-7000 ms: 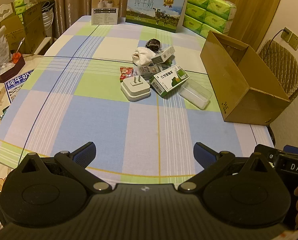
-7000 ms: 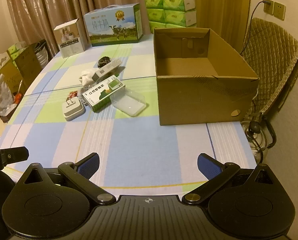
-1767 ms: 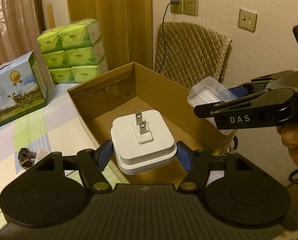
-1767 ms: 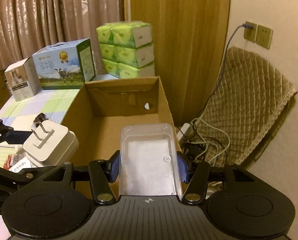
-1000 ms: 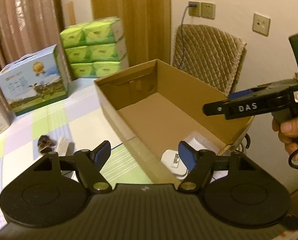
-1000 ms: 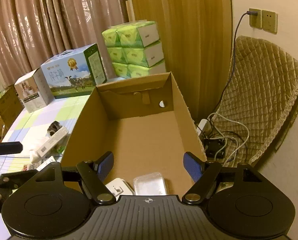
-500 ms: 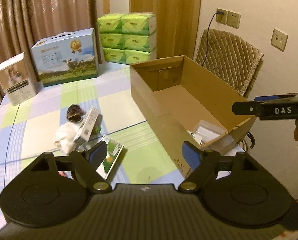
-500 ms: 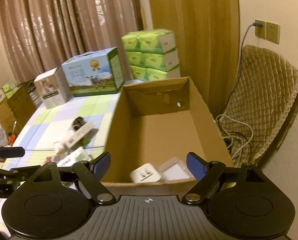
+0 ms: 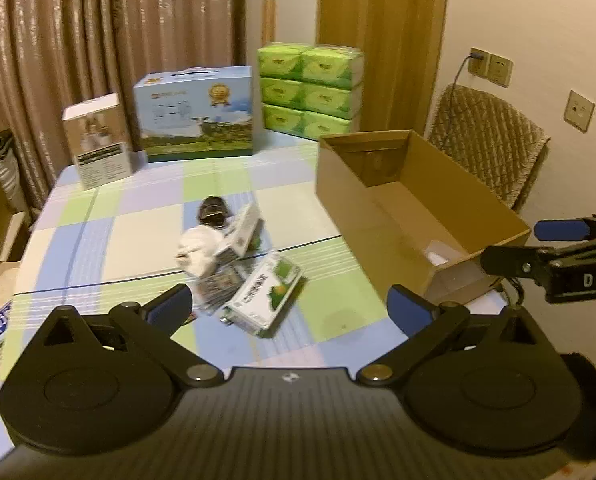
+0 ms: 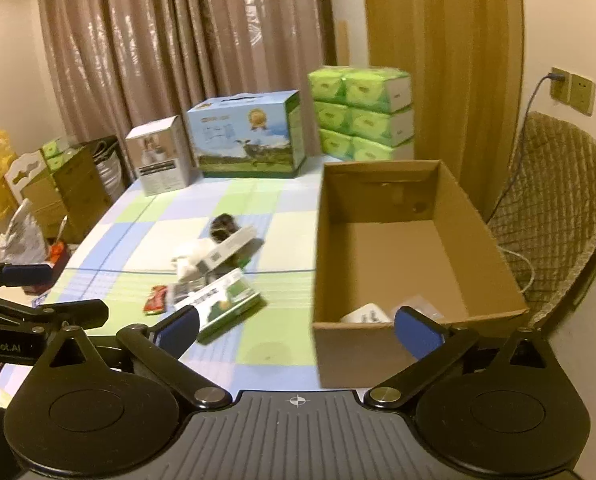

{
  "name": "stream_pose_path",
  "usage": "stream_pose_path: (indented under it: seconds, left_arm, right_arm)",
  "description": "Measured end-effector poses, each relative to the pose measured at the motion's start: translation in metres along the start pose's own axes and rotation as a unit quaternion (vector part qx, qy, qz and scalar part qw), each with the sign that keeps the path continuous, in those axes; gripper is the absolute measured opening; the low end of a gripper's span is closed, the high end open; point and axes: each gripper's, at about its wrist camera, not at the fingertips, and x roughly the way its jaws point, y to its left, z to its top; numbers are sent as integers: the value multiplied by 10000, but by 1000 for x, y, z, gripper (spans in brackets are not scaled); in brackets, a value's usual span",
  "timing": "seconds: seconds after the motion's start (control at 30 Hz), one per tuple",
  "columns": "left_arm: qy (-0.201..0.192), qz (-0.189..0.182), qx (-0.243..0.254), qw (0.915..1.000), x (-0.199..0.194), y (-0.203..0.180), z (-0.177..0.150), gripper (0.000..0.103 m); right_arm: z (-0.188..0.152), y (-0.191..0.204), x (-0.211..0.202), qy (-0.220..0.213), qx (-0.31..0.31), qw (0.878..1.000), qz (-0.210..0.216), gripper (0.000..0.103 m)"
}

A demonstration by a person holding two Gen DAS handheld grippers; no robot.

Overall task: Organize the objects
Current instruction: 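Withdraw both tools from the box back over the table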

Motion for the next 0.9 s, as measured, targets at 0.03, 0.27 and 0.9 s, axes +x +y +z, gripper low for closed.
stream_pose_path:
  seconds: [0.03, 0.27, 0.9]
  left_arm:
    - [8, 33, -19, 10000, -2, 3, -2, 102]
    - [6, 308, -214, 9993, -18, 30, -15, 102]
    - [351, 650, -609, 9954, -3, 77, -45, 102]
  right_arm:
    - [-1, 4, 1, 14, -24, 10000, 22, 101]
    - [-5, 25, 5, 61, -175, 9997, 166, 101]
    - [-36, 46, 38, 392, -285, 9982, 343, 101]
